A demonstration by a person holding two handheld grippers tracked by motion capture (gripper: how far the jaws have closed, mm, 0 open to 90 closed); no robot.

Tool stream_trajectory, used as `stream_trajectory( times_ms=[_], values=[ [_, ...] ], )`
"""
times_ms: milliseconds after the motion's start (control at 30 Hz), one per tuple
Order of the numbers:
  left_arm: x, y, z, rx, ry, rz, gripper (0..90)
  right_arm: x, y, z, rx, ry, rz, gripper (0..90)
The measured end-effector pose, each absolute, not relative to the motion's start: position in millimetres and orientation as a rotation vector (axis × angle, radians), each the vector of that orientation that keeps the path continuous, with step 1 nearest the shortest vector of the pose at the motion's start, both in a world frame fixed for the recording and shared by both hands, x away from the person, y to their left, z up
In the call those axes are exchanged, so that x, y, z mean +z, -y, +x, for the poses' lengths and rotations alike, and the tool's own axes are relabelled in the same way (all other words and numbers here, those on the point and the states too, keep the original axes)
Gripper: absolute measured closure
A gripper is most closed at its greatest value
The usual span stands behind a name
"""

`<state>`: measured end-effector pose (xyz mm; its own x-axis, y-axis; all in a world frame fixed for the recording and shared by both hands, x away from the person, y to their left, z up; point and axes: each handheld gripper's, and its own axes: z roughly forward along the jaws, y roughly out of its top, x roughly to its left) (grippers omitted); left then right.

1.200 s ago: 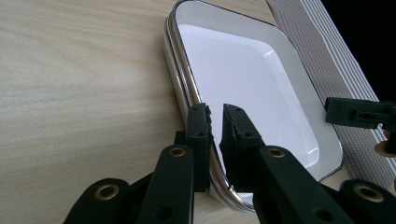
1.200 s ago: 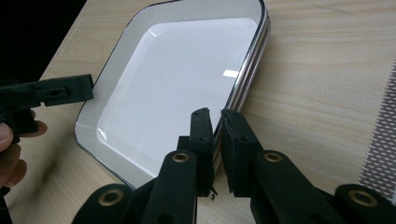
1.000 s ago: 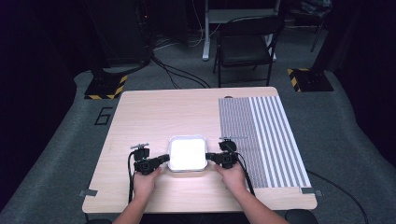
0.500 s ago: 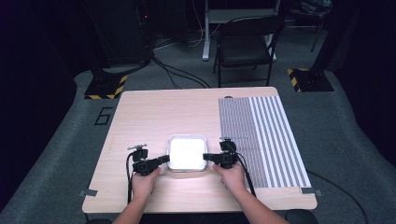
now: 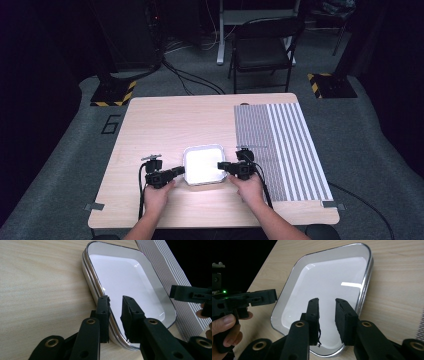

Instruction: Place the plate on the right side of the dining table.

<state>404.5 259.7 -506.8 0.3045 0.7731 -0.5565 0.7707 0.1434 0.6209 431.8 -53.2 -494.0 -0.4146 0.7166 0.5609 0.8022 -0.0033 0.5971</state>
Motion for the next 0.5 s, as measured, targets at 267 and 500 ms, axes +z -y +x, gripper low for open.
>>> stream_trajectory(
  times_ms=[267, 500],
  values=[
    [-507, -260, 405, -0.011, -1.448, 1.578, 71.6, -494, 62, 432, -1.400, 2.205, -1.674, 67.7],
    [-509, -260, 405, -0.033, -1.441, 1.568, 70.5, -497, 65, 434, -1.395, 2.168, -1.696, 66.2]
  ],
)
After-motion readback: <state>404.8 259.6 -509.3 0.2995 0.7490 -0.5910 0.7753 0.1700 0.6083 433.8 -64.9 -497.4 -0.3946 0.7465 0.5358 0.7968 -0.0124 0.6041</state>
